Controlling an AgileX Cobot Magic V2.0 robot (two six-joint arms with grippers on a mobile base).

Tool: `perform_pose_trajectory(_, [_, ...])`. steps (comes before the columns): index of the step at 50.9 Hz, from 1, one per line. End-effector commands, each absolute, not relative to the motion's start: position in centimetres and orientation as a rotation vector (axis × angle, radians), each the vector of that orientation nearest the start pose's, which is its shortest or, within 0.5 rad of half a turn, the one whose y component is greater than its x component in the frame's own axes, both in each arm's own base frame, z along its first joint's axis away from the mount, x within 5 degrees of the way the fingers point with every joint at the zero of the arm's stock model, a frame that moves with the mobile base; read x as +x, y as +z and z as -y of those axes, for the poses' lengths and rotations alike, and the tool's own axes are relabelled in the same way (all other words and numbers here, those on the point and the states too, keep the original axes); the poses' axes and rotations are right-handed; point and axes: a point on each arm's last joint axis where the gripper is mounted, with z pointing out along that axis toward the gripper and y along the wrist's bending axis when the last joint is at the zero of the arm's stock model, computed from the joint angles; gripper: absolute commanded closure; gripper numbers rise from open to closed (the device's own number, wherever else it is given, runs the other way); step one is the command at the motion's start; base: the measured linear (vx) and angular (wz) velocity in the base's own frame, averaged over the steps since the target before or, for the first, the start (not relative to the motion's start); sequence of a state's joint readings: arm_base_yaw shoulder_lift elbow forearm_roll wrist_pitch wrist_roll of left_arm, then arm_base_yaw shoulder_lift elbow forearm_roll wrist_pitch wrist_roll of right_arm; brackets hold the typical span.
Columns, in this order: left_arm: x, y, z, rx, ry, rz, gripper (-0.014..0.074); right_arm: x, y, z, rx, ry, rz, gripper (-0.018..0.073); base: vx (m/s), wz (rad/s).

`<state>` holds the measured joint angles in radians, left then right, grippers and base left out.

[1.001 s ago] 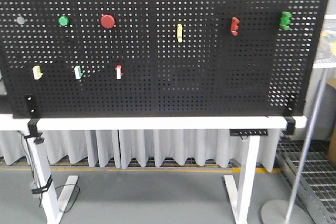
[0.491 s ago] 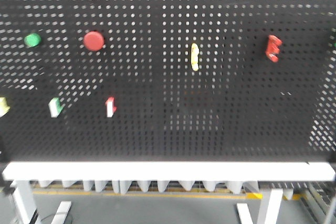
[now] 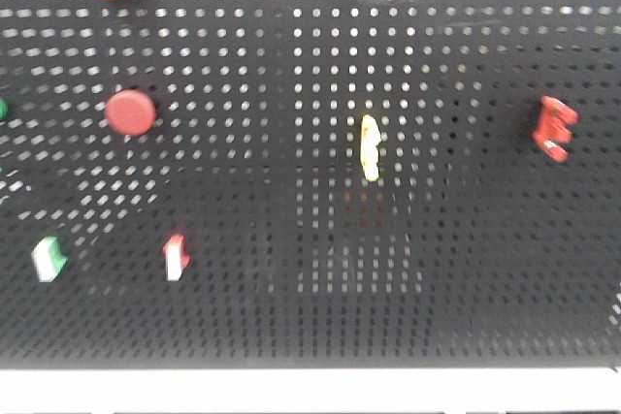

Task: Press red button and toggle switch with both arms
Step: 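Drive the base forward up to the black pegboard, then raise the left gripper toward the upper red push button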

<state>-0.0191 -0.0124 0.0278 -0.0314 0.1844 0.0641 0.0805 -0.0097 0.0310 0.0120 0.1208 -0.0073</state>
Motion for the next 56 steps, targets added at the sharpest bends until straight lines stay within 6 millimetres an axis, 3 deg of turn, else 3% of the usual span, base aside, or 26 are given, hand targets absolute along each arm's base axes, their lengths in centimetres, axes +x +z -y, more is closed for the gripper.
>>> perform_pose_trajectory(1, [5.68,18.43,0.16,0.038,-0.002,-1.623,0.0595,5.61,19.70,-0.43,-0.063,0.056,-1.536,0.0559,0.14,-0.02])
perform_pose_trajectory(56, [5.68,18.43,0.16,0.038,-0.002,-1.623,0.0595,5.61,19.69,-0.43,-0.063,0.056,-1.537,0.0559,0.05,-0.01])
